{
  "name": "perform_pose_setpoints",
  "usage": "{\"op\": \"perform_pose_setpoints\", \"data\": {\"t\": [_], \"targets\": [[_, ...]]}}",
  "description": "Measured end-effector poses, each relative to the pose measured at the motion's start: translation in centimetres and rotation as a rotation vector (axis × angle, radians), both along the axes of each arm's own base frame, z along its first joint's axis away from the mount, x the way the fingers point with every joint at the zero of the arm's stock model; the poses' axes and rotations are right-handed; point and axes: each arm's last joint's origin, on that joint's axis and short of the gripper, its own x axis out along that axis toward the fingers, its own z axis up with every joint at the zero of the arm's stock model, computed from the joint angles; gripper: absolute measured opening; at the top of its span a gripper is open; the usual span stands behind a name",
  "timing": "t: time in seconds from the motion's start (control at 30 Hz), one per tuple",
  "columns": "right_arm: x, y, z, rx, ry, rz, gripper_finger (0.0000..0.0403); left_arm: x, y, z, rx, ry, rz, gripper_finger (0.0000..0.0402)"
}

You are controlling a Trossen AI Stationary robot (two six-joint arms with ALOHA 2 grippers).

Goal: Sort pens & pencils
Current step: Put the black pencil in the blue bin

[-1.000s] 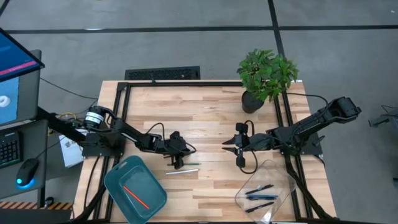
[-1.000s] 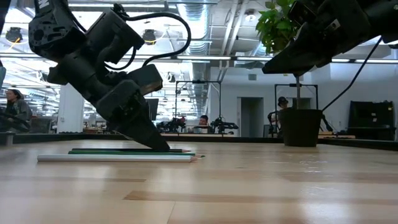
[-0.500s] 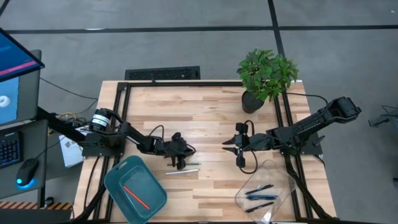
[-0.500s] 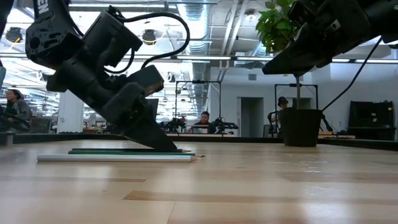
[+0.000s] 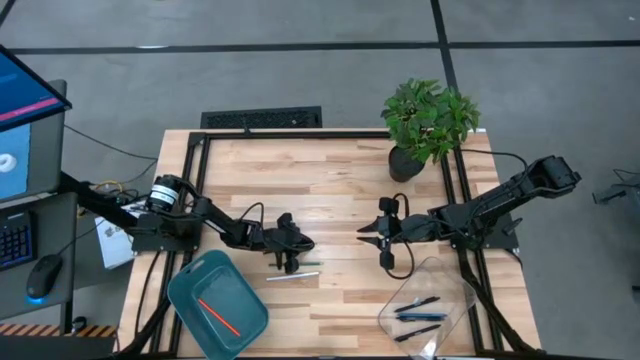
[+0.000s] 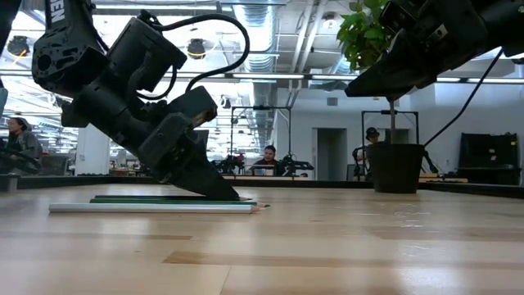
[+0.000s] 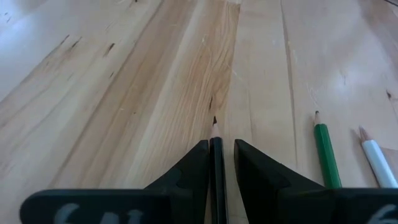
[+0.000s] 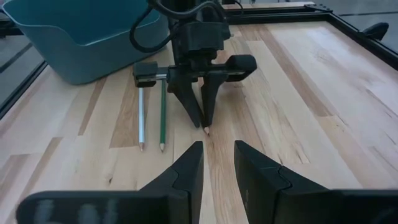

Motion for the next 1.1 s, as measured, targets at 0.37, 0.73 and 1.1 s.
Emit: {"op": "perform_pose_setpoints", "data": {"t": [0.37, 0.73, 1.1], "targets": [[0.0, 0.0, 0.01, 0.002, -0.001, 0.0, 0.0113, -0.13, 0.0, -0.17, 0.008, 0.022, 0.0, 0.0072], [0.0, 0.0, 0.01, 0.017, -0.001, -0.007, 0.0113, -0.22, 0.14, -0.28, 0.031, 0.038, 0.019, 0.0072], [0.0, 0.0, 0.01, 0.018, -0.002, -0.007, 0.0113, -0.53, 0.48, -0.45, 0.026, 0.035, 0.032, 0.0072]]}}
